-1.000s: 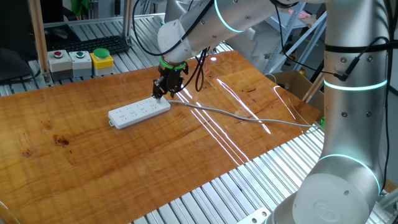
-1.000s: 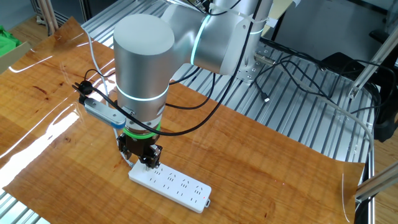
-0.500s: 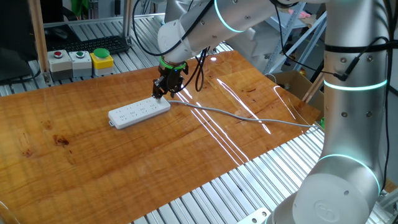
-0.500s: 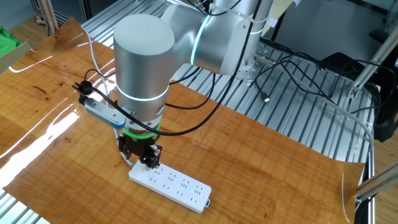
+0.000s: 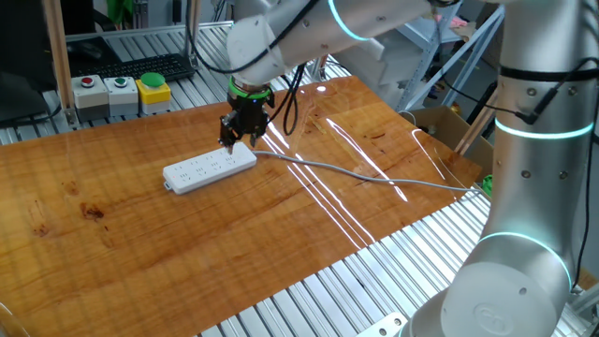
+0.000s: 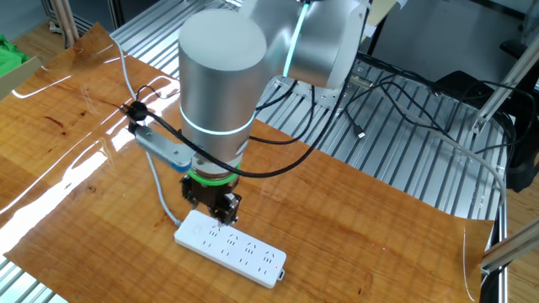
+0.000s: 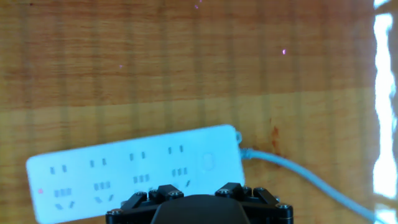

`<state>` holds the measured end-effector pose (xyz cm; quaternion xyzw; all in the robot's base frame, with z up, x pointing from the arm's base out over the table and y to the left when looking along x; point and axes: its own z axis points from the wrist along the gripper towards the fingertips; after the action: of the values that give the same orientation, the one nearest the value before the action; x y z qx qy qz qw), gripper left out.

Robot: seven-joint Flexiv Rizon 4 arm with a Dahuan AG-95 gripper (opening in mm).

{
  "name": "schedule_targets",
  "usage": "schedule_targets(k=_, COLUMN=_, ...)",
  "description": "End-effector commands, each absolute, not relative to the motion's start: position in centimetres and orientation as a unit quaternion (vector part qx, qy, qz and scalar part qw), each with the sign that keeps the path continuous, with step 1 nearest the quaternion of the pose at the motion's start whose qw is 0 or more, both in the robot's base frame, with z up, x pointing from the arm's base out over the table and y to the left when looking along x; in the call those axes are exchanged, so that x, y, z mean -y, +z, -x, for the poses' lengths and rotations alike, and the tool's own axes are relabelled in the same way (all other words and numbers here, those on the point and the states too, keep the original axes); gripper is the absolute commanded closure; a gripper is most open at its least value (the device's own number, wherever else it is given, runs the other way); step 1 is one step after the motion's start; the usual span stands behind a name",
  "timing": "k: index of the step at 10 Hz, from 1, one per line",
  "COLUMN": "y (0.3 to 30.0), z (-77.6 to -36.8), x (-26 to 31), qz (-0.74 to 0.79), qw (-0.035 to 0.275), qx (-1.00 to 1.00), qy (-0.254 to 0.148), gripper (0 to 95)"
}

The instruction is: Turn off the power strip by pressing the button

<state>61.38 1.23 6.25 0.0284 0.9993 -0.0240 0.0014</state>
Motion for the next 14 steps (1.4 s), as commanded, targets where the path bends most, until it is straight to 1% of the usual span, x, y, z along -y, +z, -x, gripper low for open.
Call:
schedule_targets(k=1, y=6.2, z=-61.8, x=-1.3, qz=-0.029, qw=-0.003, qx=-0.999, qy=-0.026, gripper=38.0)
schedule_targets(k=3, y=6.1, z=-62.9, x=-0.1, qz=-0.012, qw=-0.001, qx=-1.0, qy=-0.026, gripper=38.0)
schedule_targets(k=7, y=5.1, z=-66.0, x=5.1, qz=0.037, qw=-0.002, qx=-0.999, qy=-0.023, gripper=38.0)
schedule_targets(k=9, y=4.8, z=-66.6, x=6.6, qz=0.045, qw=-0.005, qx=-0.999, qy=-0.022, gripper=38.0)
schedule_targets(k=12, y=4.5, z=-66.7, x=7.1, qz=0.039, qw=-0.007, qx=-0.999, qy=-0.018, gripper=38.0)
schedule_targets(k=14, y=4.2, z=-66.0, x=6.2, qz=0.026, qw=-0.005, qx=-1.0, qy=-0.008, gripper=38.0)
